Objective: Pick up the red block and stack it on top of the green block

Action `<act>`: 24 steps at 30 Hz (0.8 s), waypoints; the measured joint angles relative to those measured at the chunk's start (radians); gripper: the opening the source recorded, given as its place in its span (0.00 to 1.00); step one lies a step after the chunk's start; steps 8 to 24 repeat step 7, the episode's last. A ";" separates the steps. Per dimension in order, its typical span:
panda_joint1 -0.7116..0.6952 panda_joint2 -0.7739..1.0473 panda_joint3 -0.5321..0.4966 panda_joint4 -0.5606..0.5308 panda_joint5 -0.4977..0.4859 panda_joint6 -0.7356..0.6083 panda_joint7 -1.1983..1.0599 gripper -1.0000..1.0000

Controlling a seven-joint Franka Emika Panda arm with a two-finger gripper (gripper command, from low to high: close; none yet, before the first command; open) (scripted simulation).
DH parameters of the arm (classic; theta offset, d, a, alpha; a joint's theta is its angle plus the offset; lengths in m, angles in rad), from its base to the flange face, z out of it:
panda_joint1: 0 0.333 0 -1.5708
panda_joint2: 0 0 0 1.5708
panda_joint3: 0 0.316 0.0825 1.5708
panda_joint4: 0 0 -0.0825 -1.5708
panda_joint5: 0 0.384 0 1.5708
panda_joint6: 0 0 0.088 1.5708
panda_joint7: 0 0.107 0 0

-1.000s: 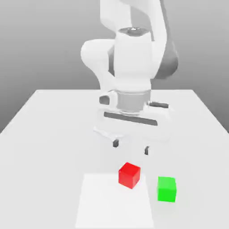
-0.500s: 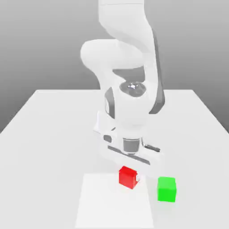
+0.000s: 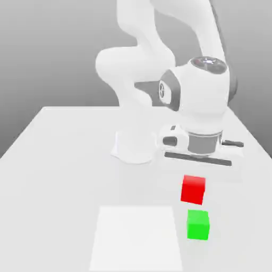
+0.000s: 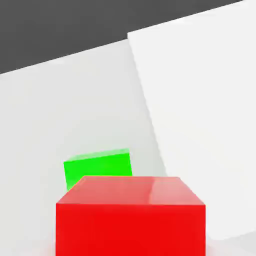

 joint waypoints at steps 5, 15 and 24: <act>0.006 0.134 -0.031 0.012 -0.067 0.120 0.045 1.00; 0.006 0.134 -0.031 0.012 -0.067 0.120 0.045 1.00; 0.006 0.134 -0.031 0.012 -0.067 0.120 0.045 1.00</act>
